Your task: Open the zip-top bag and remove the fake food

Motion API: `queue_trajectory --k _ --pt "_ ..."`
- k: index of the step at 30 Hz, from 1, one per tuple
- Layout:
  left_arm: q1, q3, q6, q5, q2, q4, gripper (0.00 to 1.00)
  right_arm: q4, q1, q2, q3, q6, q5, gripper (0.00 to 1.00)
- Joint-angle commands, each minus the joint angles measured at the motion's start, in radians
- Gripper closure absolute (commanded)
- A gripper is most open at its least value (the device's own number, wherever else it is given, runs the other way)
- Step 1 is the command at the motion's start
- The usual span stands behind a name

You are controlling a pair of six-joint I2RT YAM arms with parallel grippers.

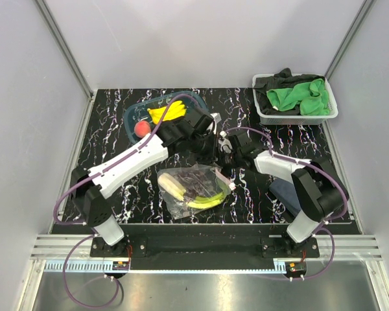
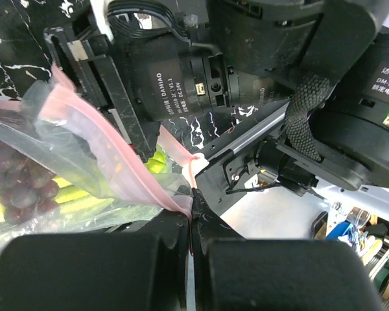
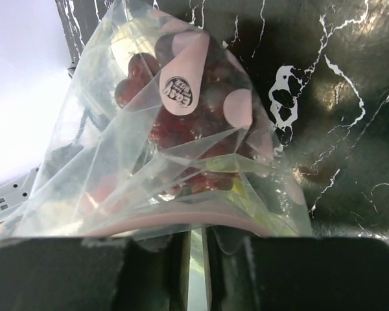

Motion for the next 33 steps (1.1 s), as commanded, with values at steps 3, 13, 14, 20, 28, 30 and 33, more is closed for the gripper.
queue_trajectory --k 3,13,14,20,28,30,33 --pt "-0.024 0.061 -0.011 0.003 0.036 0.07 1.0 0.172 0.005 0.041 -0.058 0.067 -0.07 0.77" --pt "-0.052 0.069 -0.013 0.007 0.065 0.082 1.0 0.261 0.031 0.11 -0.095 0.117 -0.09 0.45" --pt "-0.053 0.072 -0.013 0.01 0.068 0.084 1.0 0.272 0.033 0.121 -0.095 0.118 -0.092 0.43" --pt "-0.066 0.039 -0.02 0.024 0.068 0.092 1.0 0.347 0.033 0.191 -0.088 0.159 -0.111 0.3" --pt "-0.067 0.004 -0.032 0.03 0.056 0.119 1.0 0.427 0.034 0.224 -0.088 0.218 -0.144 0.47" --pt "-0.067 0.001 -0.032 0.026 0.051 0.121 1.0 0.434 0.034 0.216 -0.095 0.232 -0.145 0.53" --pt "-0.067 -0.013 -0.034 0.023 0.042 0.124 1.0 0.444 0.033 0.202 -0.096 0.238 -0.147 0.64"
